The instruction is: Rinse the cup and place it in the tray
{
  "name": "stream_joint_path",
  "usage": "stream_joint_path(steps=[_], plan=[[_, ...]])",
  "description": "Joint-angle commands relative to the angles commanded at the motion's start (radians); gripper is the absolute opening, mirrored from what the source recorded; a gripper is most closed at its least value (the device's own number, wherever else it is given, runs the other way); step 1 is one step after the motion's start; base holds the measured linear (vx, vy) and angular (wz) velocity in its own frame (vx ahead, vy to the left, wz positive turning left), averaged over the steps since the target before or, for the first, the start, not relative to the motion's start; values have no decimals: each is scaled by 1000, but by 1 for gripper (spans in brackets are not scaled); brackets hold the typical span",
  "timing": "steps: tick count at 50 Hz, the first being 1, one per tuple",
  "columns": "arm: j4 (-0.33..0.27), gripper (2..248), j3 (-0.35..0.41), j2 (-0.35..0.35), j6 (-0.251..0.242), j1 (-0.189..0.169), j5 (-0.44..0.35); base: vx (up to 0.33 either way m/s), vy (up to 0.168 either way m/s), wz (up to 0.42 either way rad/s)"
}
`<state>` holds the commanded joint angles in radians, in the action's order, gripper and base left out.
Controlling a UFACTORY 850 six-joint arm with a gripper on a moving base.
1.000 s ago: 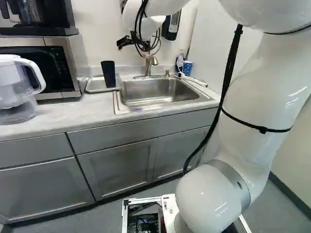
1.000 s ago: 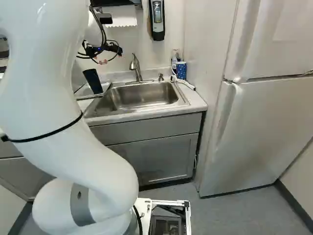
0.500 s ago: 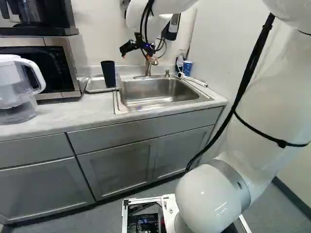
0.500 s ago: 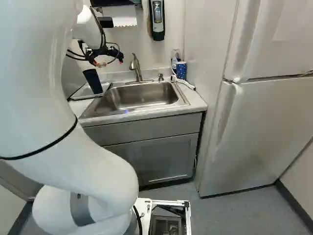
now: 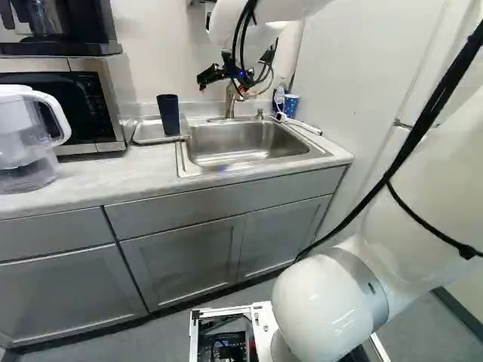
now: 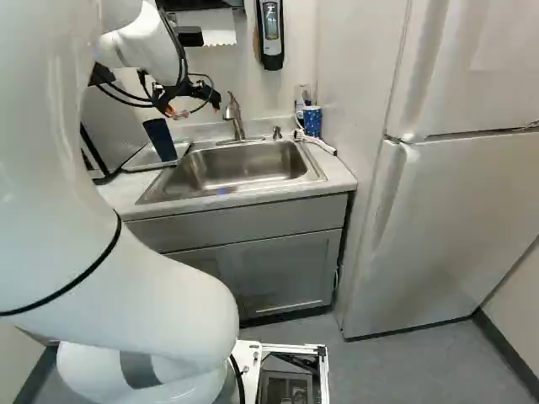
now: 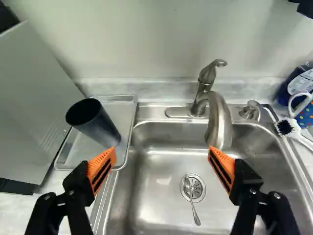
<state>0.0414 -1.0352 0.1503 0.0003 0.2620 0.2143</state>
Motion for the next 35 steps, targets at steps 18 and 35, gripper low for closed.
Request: stream_joint_path(steps=[18,35], plan=[[0,247,65,72,0,-50,0,0,0,0],[0,247,68,75,0,-55,0,0,0,0]])
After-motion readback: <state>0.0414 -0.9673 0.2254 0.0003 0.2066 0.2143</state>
